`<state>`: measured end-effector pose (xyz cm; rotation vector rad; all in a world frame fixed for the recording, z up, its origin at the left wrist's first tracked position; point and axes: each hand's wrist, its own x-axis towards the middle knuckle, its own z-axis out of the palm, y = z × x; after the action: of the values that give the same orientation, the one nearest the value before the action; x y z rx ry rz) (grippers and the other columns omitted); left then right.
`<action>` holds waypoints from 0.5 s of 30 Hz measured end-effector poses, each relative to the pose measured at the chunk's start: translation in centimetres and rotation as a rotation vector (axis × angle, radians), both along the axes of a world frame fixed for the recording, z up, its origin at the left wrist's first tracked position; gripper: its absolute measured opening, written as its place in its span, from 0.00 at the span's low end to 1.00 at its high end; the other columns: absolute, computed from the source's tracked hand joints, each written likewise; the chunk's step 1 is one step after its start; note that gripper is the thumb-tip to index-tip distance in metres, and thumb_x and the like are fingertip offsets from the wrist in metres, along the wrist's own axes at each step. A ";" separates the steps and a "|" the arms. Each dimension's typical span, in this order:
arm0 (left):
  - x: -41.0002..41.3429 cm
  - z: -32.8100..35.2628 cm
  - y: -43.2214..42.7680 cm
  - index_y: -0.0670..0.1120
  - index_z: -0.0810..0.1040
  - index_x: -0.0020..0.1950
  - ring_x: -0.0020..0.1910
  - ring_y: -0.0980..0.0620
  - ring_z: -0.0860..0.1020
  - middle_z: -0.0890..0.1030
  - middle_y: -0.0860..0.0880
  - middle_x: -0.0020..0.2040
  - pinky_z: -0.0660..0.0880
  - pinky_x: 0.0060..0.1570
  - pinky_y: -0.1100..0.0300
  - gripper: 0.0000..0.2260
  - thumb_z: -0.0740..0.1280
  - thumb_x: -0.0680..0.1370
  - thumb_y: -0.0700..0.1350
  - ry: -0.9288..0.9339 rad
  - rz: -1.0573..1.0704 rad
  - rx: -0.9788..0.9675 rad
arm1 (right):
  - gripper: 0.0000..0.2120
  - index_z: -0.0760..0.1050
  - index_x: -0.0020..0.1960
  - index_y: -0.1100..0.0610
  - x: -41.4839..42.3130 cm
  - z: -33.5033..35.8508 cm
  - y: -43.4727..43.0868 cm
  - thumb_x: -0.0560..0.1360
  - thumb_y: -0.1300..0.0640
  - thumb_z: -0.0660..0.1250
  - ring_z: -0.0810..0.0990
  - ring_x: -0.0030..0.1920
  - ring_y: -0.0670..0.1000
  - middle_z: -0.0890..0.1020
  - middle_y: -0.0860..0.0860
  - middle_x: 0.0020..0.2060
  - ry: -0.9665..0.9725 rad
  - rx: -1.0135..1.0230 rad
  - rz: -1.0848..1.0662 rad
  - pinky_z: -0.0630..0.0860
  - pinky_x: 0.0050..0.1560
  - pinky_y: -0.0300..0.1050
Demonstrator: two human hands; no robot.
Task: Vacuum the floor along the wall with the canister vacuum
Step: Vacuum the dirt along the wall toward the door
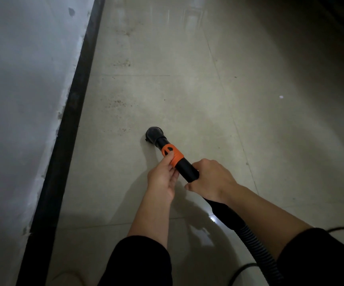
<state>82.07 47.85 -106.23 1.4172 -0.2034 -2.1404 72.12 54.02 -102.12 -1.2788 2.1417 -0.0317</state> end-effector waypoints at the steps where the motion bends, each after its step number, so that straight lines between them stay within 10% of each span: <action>1: -0.2 0.0 0.0 0.43 0.76 0.49 0.46 0.53 0.79 0.80 0.46 0.47 0.73 0.56 0.59 0.05 0.70 0.77 0.43 -0.003 -0.008 0.000 | 0.08 0.74 0.43 0.53 -0.2 0.0 0.1 0.68 0.54 0.72 0.78 0.33 0.51 0.77 0.50 0.32 -0.001 0.000 -0.009 0.70 0.31 0.41; 15: -3.6 -0.1 -0.2 0.41 0.76 0.51 0.44 0.53 0.80 0.81 0.44 0.46 0.75 0.54 0.57 0.08 0.71 0.76 0.43 -0.127 -0.209 -0.096 | 0.08 0.74 0.45 0.55 -3.9 -0.8 1.5 0.69 0.54 0.71 0.75 0.31 0.50 0.75 0.50 0.32 -0.089 -0.033 -0.138 0.68 0.31 0.40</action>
<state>78.52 47.67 -106.34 1.5344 -0.5167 -2.1727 68.18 55.56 -102.95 -1.1248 2.1568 -0.1788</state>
